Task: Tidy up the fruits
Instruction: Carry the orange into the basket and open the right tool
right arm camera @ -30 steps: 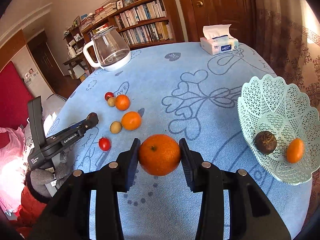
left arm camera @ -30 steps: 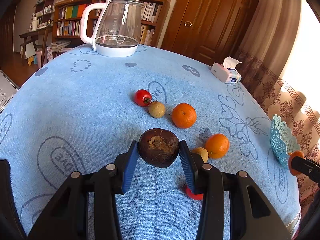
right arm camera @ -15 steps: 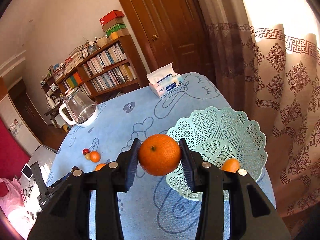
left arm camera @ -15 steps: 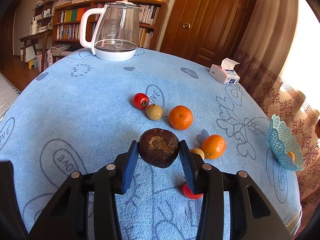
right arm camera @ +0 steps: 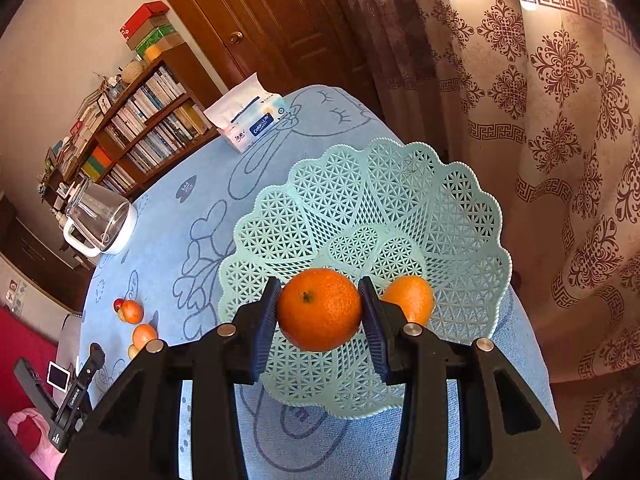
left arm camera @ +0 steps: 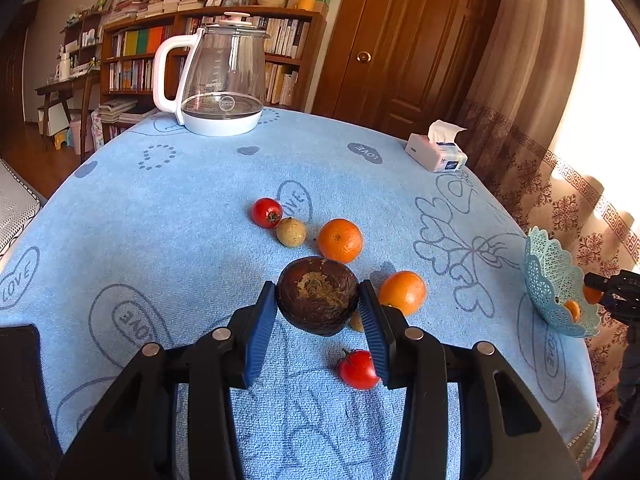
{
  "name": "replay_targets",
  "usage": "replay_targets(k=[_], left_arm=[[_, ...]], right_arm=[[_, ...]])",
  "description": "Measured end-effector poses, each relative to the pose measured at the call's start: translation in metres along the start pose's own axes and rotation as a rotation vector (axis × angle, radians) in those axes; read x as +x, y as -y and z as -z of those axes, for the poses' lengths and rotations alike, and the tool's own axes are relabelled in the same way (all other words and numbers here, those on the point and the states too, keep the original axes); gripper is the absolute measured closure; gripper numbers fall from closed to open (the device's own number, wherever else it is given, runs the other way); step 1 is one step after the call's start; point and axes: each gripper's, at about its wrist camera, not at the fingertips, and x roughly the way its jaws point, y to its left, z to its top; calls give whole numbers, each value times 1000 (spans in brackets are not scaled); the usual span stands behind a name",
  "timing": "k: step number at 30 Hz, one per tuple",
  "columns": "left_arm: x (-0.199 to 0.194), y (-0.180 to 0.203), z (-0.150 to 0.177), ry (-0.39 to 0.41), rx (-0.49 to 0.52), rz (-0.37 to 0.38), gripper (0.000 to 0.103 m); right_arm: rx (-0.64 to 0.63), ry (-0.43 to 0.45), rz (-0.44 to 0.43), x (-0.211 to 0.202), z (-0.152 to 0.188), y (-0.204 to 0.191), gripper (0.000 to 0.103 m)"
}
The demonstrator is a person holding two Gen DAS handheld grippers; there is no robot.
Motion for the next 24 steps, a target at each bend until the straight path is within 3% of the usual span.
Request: replay_targets(k=[15, 17, 18, 24], left_arm=[[-10, 19, -2, 10, 39, 18, 61], [-12, 22, -2, 13, 44, 23, 61], [-13, 24, -3, 15, 46, 26, 61], [-19, 41, -5, 23, 84, 58, 61]], right_arm=[[22, -64, 9, 14, 3, 5, 61], [33, -66, 3, 13, 2, 7, 54], [41, -68, -1, 12, 1, 8, 45], [64, 3, -19, -7, -3, 9, 45]])
